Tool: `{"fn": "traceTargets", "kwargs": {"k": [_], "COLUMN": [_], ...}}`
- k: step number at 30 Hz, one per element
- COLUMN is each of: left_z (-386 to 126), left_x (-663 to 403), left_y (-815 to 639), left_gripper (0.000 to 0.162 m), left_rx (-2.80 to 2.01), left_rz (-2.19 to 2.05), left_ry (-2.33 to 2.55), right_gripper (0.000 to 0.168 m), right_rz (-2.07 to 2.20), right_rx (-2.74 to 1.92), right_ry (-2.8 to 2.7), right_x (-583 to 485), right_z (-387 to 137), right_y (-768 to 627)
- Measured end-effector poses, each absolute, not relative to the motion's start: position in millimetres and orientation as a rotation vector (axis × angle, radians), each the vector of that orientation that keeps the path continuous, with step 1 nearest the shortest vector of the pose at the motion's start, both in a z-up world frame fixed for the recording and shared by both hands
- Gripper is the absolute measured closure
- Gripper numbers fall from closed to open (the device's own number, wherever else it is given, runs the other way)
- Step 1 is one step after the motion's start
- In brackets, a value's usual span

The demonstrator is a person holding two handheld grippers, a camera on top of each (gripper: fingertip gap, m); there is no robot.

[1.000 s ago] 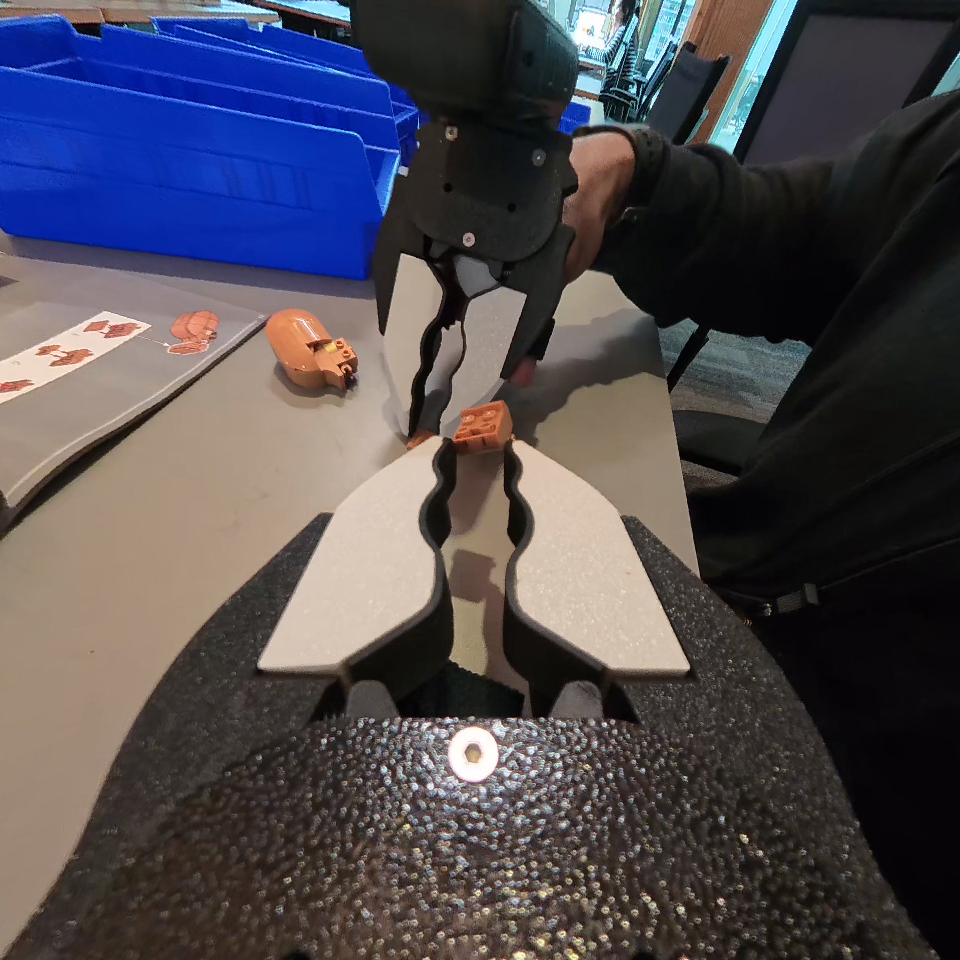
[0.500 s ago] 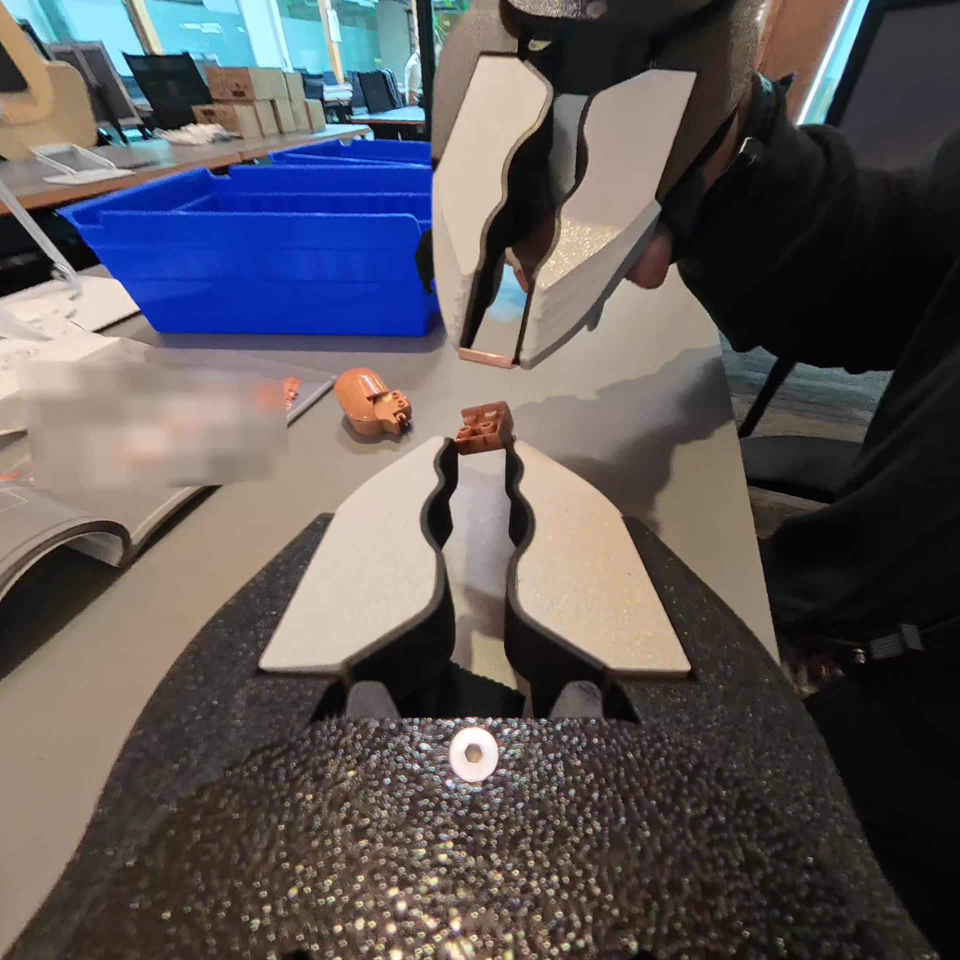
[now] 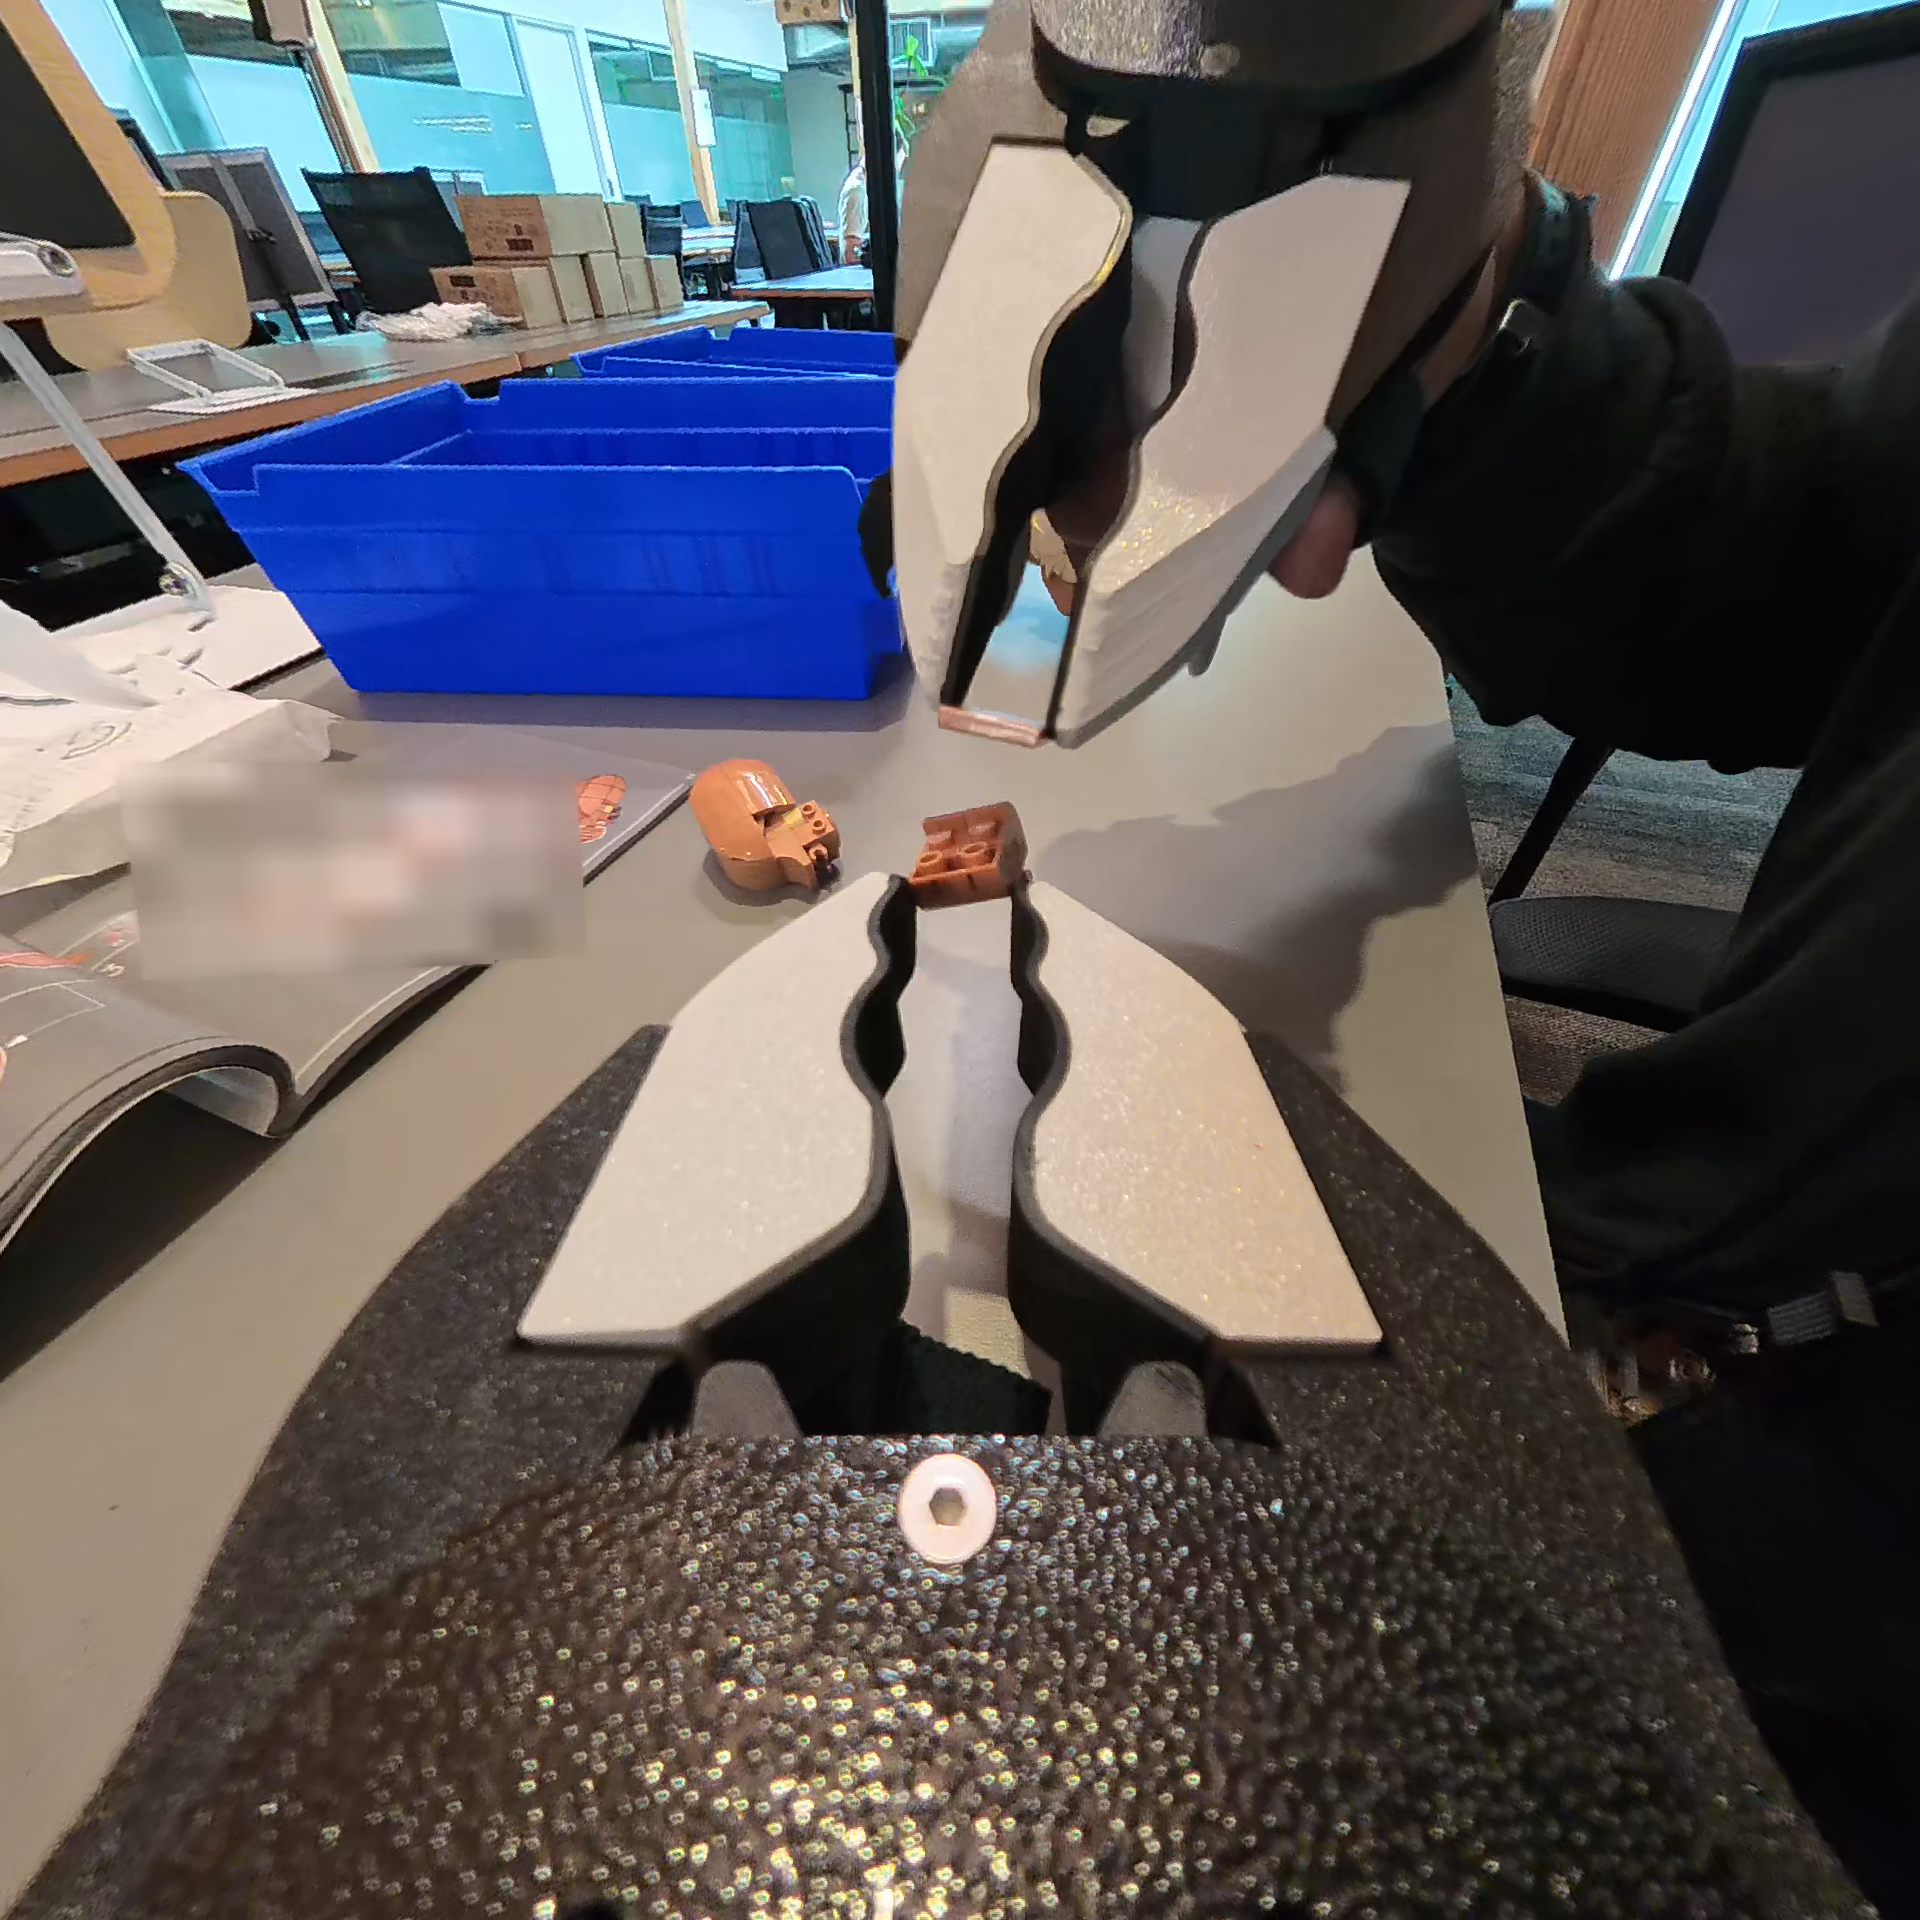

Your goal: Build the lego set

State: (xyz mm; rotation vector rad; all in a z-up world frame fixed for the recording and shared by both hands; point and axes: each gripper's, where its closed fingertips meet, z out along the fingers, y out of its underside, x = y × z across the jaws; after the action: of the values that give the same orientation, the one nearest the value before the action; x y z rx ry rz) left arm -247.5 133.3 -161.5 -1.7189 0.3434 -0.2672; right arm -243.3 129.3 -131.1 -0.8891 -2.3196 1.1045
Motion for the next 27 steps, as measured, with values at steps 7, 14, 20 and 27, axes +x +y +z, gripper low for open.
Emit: {"fn": "traceTargets", "kwargs": {"k": [7,14,20,27], "left_z": [-161,-158,-157,-154], "left_x": [-247,-244,-240,-233], "left_y": [133,129,126,123], "left_gripper": [0.144,0.144,0.144,0.144], "left_rx": [-1.716,-1.693,-1.672,-1.638], "left_rz": [-0.258,-0.271,-0.202,-0.135], "left_ry": [0.345,0.360,0.424,0.496], "right_gripper": [0.153,0.153,0.153,0.153], "right_rz": [1.009,0.956,0.944,0.954], "right_rx": [-0.813,-0.843,-0.829,-0.827], "right_ry": [-2.418,-2.450,-2.528,-2.559], "right_x": [-246,-246,-239,-234], "right_z": [-138,-140,-143,-141], "right_y": [116,122,120,117]}}
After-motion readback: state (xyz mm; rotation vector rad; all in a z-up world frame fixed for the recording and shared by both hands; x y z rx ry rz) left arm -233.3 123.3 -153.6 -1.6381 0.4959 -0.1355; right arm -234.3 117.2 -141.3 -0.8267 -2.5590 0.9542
